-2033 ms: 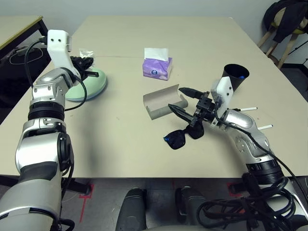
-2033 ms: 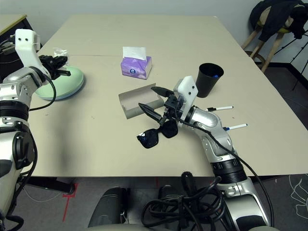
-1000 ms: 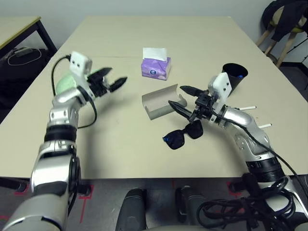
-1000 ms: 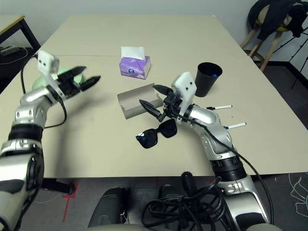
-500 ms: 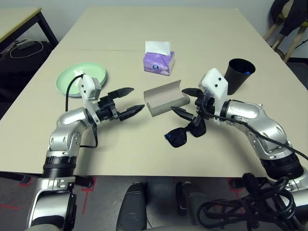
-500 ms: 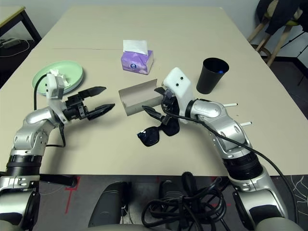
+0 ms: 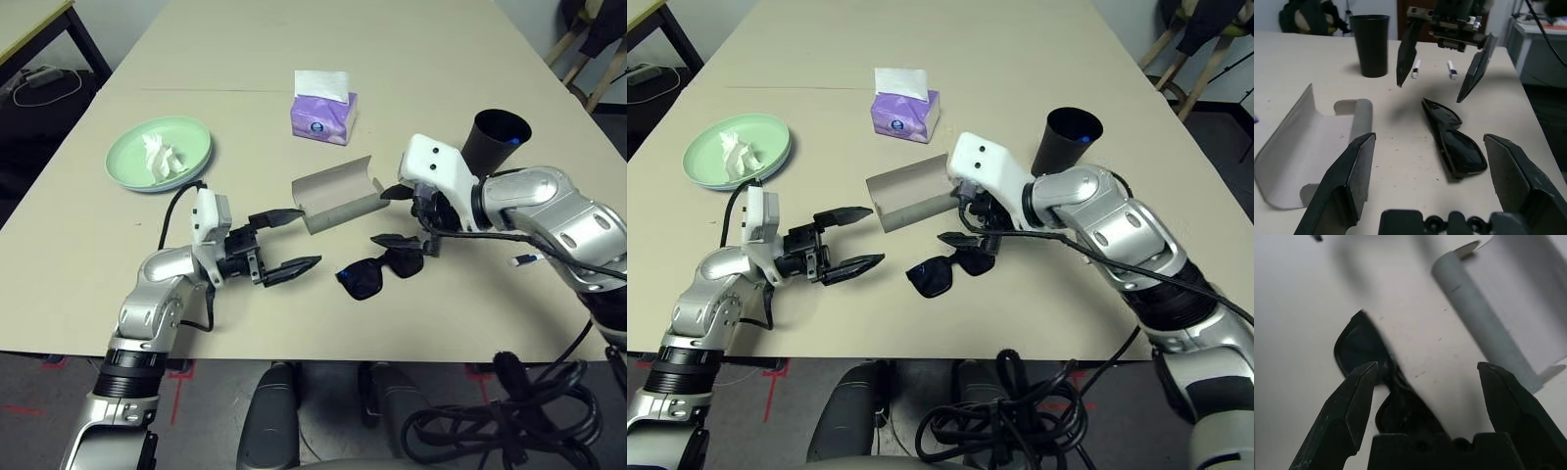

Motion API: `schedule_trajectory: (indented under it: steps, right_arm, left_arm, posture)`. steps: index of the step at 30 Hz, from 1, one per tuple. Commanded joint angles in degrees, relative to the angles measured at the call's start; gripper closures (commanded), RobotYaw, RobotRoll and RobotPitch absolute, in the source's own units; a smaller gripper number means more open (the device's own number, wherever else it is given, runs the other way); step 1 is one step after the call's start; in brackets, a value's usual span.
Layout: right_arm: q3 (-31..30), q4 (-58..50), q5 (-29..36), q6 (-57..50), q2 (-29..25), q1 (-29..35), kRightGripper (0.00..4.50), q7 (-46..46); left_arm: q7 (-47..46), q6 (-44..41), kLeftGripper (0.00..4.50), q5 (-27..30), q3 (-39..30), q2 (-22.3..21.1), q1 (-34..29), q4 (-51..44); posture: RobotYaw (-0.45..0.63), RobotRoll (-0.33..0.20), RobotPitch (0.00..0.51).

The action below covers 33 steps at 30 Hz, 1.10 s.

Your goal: Organize and tidy the items on the table.

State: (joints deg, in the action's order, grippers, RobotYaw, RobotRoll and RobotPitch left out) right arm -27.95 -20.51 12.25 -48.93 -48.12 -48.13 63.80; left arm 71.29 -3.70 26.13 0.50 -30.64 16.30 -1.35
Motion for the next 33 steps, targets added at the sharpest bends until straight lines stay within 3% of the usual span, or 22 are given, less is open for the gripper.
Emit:
schedule_trajectory:
  steps: [1,10,15,23,33]
  right_arm:
    - [-4.4,-3.4,-1.8,-0.9,-1.6,-3.0,0.0,4.2]
    - [-12.6,-4.3,-7.1,0.2,-1.0,-7.7,0.0,10.2]
    - [-16.8,-1.7,-13.6,7.7,0.1,-9.2,0.0,12.4]
    - [-17.6,2.1,-21.4,19.9,-0.1,-8.7,0.0,17.1]
    - [-17.2,7.8,-27.1,22.8,4.1,-10.7,0.0,24.1]
  left_arm:
    - [3.8,2.5,0.04,-1.3,2.1,-1.8,-1.4,0.8]
    - [8.2,6.8,0.04,-2.9,4.0,-3.5,-0.9,3.4]
    - [8.6,7.8,0.04,-3.3,4.4,-3.8,-0.4,4.3]
    - [8.1,7.8,0.04,-3.4,4.6,-3.6,-0.3,4.0]
    - [7.2,8.3,0.04,-3.5,5.3,-2.8,0.7,4.7]
  posture:
    - [0.1,0.0,0.208]
    - [0.09,0.0,0.201]
    - [0.1,0.0,0.204]
    - [0.1,0.0,0.202]
    - [0.09,0.0,0.2]
